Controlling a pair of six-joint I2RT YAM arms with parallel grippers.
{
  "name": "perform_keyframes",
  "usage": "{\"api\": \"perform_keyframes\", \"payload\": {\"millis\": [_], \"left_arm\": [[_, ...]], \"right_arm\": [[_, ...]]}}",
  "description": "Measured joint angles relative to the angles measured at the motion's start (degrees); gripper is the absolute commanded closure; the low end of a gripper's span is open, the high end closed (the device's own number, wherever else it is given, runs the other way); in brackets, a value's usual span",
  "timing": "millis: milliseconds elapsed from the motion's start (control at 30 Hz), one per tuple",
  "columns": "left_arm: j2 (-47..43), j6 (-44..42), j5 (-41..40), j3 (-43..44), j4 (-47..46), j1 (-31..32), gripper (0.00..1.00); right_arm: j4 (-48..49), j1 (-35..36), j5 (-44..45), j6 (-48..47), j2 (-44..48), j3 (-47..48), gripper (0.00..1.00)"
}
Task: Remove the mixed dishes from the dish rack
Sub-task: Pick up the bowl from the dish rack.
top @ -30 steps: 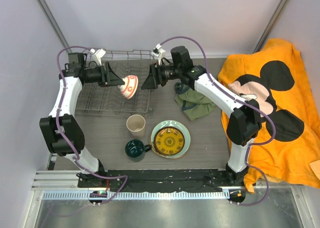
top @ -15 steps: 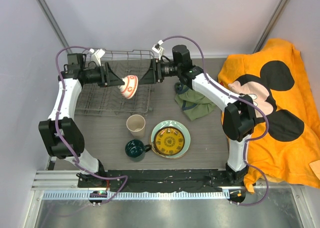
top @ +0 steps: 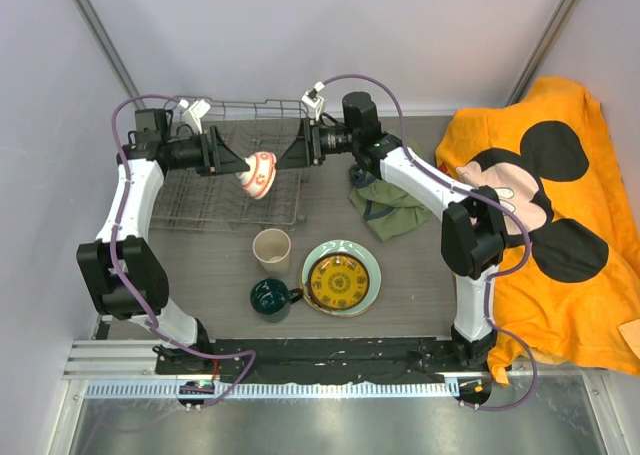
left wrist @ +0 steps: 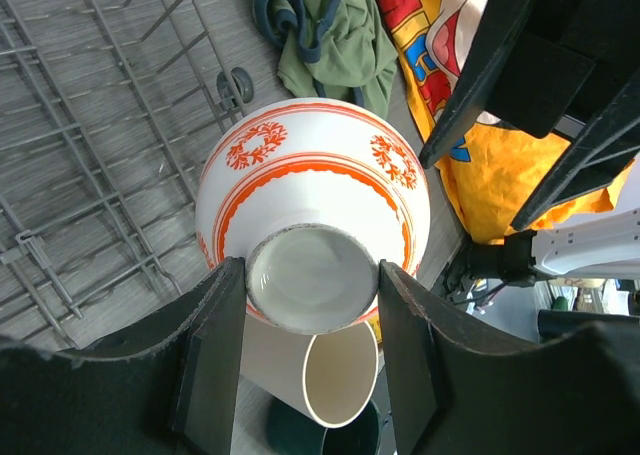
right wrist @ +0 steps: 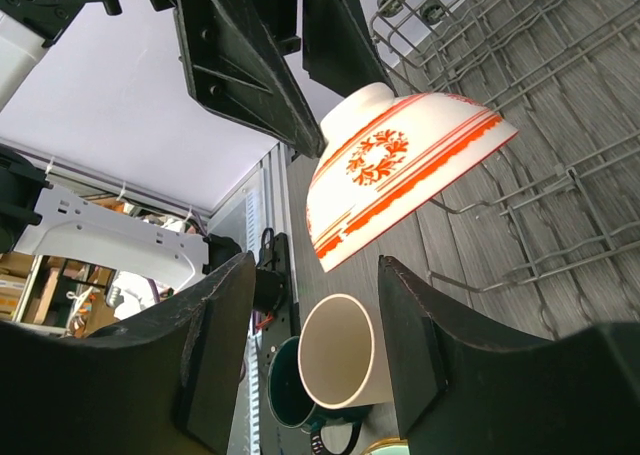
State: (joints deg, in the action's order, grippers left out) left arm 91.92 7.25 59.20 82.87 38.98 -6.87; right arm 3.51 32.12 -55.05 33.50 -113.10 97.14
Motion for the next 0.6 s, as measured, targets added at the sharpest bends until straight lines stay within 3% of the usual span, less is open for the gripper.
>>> {"api": "perform_keyframes", "payload": {"millis": [600], "left_arm": [[-1.6, 1.3, 0.0, -1.3, -2.0, 0.0, 1.0]], "right_arm": [[6.5, 0.0, -2.3, 6.0, -2.2, 0.0, 0.46]]}}
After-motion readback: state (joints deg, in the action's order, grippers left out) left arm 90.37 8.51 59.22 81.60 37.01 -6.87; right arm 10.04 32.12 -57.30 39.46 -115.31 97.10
